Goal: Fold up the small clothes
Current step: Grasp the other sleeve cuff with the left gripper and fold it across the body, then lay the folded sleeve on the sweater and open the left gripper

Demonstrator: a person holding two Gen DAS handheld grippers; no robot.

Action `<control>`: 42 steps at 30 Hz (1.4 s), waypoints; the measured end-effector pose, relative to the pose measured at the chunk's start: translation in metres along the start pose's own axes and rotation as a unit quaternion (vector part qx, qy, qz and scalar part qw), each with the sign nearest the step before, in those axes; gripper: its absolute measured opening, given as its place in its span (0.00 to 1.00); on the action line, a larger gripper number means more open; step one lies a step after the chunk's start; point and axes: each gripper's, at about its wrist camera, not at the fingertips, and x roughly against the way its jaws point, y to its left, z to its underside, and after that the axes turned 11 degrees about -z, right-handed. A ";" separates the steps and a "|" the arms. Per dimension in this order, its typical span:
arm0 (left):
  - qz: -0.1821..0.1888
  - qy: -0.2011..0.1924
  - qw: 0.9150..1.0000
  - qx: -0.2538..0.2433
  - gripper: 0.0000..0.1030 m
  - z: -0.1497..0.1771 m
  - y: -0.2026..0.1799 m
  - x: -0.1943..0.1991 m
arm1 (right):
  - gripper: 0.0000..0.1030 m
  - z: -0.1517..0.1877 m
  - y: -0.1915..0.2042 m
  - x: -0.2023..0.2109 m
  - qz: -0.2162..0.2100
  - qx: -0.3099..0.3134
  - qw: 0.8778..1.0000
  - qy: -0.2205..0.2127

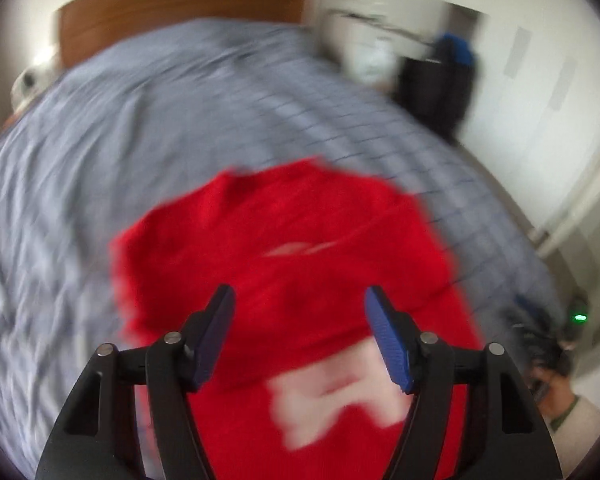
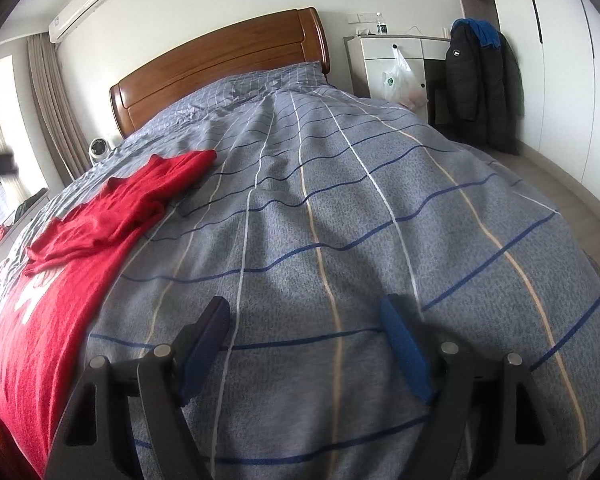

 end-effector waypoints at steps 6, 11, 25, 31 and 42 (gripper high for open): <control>-0.069 0.040 0.996 0.038 0.52 0.061 0.103 -0.022 | 0.75 0.003 0.001 0.000 0.002 0.004 1.000 -0.006; -0.056 0.038 0.998 0.012 0.50 0.074 0.089 -0.035 | 0.75 0.003 0.002 -0.001 0.008 0.007 1.000 -0.006; -0.132 -0.025 0.985 0.108 0.03 0.088 0.092 -0.061 | 0.75 0.001 0.007 -0.006 0.023 0.014 1.000 0.006; -0.099 -0.015 0.983 0.155 0.06 0.097 0.111 -0.045 | 0.75 0.001 0.007 -0.007 0.023 0.014 1.000 0.006; -0.087 -0.009 0.988 0.124 0.11 0.050 0.097 -0.064 | 0.75 0.000 0.008 -0.007 0.028 0.016 0.999 0.007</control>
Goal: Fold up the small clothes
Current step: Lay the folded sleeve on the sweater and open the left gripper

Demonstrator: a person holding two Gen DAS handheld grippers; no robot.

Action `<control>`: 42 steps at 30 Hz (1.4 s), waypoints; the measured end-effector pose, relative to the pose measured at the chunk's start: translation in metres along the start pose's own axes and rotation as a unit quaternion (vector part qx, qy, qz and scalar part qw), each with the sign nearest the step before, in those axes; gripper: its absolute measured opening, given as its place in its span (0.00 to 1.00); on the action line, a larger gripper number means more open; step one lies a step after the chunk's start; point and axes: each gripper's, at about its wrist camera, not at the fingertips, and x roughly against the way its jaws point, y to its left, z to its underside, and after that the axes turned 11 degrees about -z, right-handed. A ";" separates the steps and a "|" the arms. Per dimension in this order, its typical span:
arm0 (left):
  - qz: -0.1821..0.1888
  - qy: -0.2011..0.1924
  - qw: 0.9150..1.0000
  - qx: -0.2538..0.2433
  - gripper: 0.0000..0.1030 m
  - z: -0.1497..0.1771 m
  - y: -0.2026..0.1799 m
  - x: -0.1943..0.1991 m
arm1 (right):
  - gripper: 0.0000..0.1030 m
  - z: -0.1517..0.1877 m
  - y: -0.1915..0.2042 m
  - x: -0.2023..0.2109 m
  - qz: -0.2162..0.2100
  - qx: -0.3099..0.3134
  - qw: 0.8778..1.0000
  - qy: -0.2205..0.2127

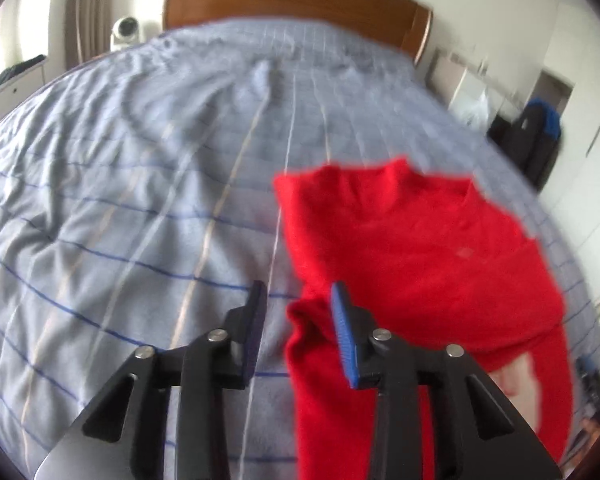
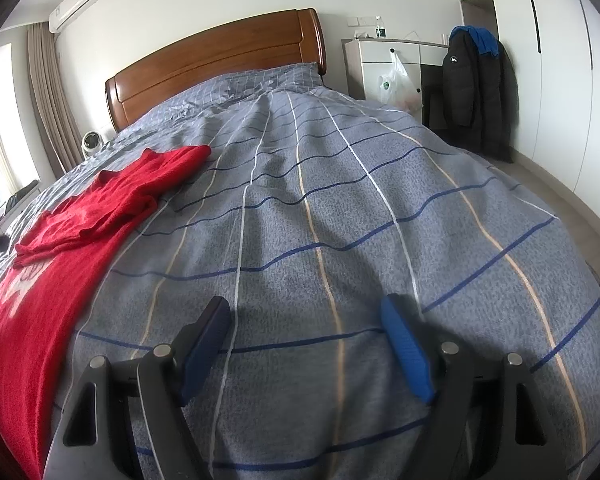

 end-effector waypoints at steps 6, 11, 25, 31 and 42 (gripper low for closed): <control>0.008 0.027 0.999 0.036 0.06 0.032 0.013 -0.013 | 0.75 0.000 0.000 -0.001 0.001 0.001 1.000 -0.001; 0.024 0.036 0.997 0.059 0.06 0.032 0.020 -0.014 | 0.75 0.001 0.000 0.000 0.001 0.001 1.000 -0.003; 0.029 0.027 0.999 0.032 0.54 0.068 0.041 0.046 | 0.75 0.001 0.001 0.000 0.006 0.004 1.000 -0.002; 0.018 0.013 0.999 0.033 0.69 0.085 0.057 0.076 | 0.75 0.002 0.003 0.001 0.015 0.010 1.000 0.001; 0.009 0.011 0.998 0.053 0.76 0.110 0.065 0.091 | 0.75 0.002 0.007 -0.001 0.028 0.018 0.999 0.005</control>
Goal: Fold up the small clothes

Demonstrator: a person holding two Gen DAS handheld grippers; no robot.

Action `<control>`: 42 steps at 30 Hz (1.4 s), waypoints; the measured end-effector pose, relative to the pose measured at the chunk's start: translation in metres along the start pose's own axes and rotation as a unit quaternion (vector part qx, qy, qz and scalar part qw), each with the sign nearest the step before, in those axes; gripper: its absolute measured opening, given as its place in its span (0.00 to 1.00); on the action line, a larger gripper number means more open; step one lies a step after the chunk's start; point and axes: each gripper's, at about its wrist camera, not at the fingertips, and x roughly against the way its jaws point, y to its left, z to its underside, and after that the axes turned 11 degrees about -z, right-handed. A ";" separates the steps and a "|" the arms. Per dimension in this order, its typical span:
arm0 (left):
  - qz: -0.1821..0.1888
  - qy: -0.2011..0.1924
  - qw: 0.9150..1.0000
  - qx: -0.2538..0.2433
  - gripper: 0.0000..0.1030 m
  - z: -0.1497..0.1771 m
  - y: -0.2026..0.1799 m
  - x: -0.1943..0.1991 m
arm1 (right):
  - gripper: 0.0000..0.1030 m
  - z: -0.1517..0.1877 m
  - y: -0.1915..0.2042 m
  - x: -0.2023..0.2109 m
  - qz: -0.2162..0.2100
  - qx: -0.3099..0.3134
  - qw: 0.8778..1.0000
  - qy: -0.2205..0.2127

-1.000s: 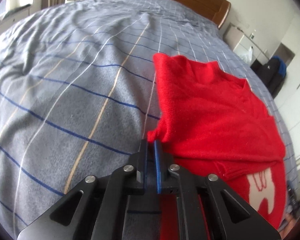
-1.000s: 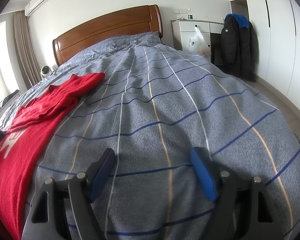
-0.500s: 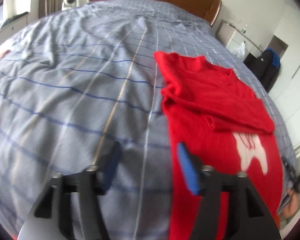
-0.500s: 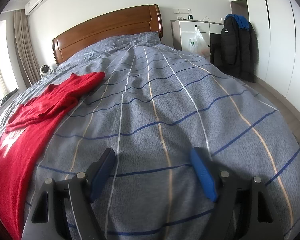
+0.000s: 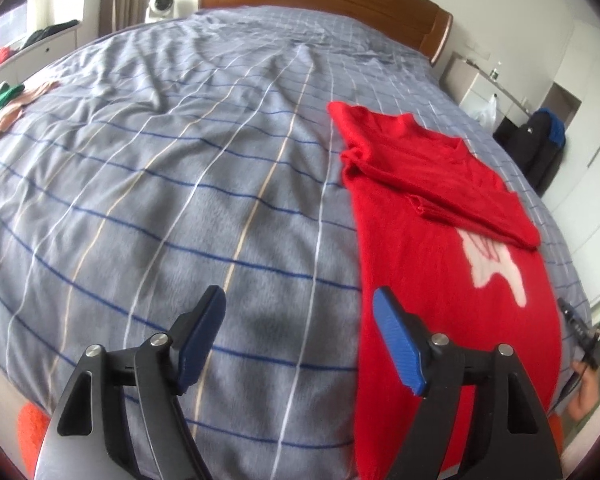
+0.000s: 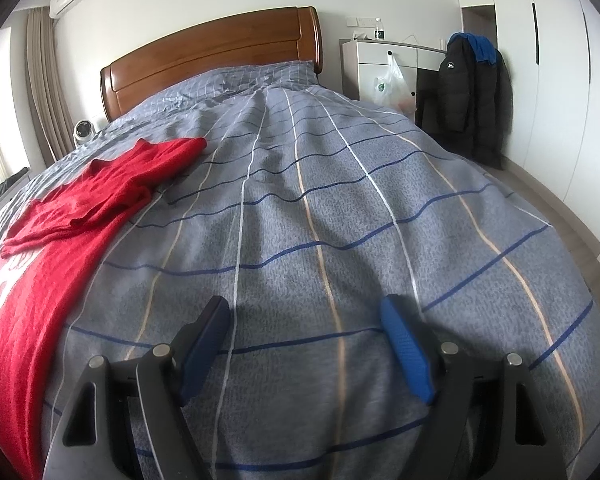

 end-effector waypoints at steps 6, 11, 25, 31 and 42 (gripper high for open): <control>-0.010 -0.014 1.000 -0.012 0.77 0.003 -0.001 0.010 | 0.75 0.000 0.000 0.001 0.001 0.001 1.000 0.000; -0.020 -0.021 0.999 -0.021 0.80 0.008 -0.002 0.016 | 0.75 0.001 0.001 0.000 0.003 0.002 1.000 0.000; -0.041 -0.047 0.998 -0.031 0.84 0.015 0.002 0.047 | 0.75 0.002 0.001 0.000 0.012 0.006 1.000 0.005; -0.062 -0.053 0.995 -0.050 0.84 0.019 0.001 0.061 | 0.81 0.000 0.013 0.002 0.048 0.025 0.998 0.027; -0.103 -0.059 0.990 -0.070 0.84 0.019 -0.005 0.092 | 0.82 0.016 0.074 0.073 0.006 -0.023 0.999 0.037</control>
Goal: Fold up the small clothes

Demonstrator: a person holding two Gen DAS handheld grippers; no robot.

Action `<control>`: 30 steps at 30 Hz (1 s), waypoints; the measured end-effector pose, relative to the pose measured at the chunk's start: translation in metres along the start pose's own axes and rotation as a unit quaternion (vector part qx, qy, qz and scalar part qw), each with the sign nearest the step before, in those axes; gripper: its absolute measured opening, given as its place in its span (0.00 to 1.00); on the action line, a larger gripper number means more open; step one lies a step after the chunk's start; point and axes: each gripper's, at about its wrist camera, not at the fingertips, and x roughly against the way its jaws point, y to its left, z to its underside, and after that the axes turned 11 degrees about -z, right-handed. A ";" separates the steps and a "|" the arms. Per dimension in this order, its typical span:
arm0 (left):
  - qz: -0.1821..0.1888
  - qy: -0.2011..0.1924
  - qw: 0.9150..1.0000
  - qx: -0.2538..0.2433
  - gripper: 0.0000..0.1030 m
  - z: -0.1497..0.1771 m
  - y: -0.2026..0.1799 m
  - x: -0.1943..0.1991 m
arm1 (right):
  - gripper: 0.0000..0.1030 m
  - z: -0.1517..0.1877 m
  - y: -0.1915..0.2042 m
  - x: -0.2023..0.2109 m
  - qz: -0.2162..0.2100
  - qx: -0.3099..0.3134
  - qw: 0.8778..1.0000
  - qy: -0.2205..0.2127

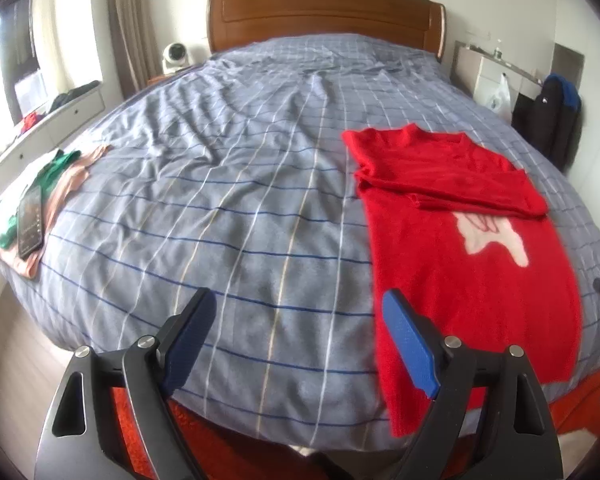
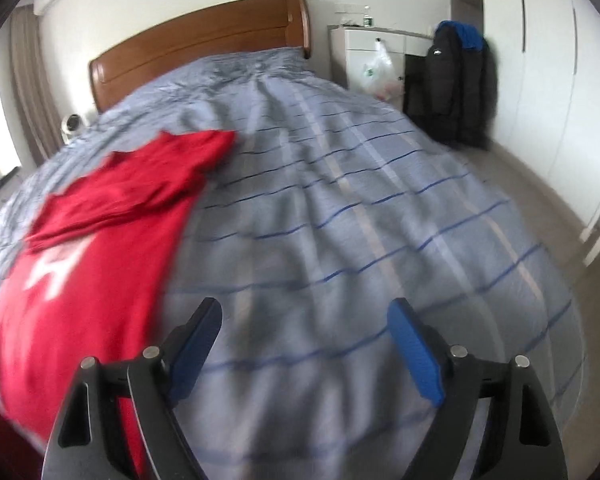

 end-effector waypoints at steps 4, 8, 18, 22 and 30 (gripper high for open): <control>-0.002 -0.008 1.000 -0.007 0.84 -0.005 -0.004 0.011 | 0.82 0.013 0.028 0.015 -0.023 0.022 0.999 0.009; 0.003 -0.014 1.000 -0.015 0.86 -0.010 -0.013 0.013 | 0.82 0.026 0.044 0.016 -0.025 0.056 0.998 0.016; -0.005 0.021 0.999 -0.034 0.88 0.000 -0.032 -0.026 | 0.82 0.036 0.047 0.019 -0.023 0.075 0.996 0.048; -0.012 0.027 0.999 -0.040 0.88 0.003 -0.039 -0.034 | 0.82 0.034 0.046 0.009 -0.024 0.077 0.995 0.067; 0.026 0.077 0.995 -0.059 0.88 0.019 -0.041 -0.049 | 0.82 0.029 0.057 0.000 -0.065 0.087 0.990 0.087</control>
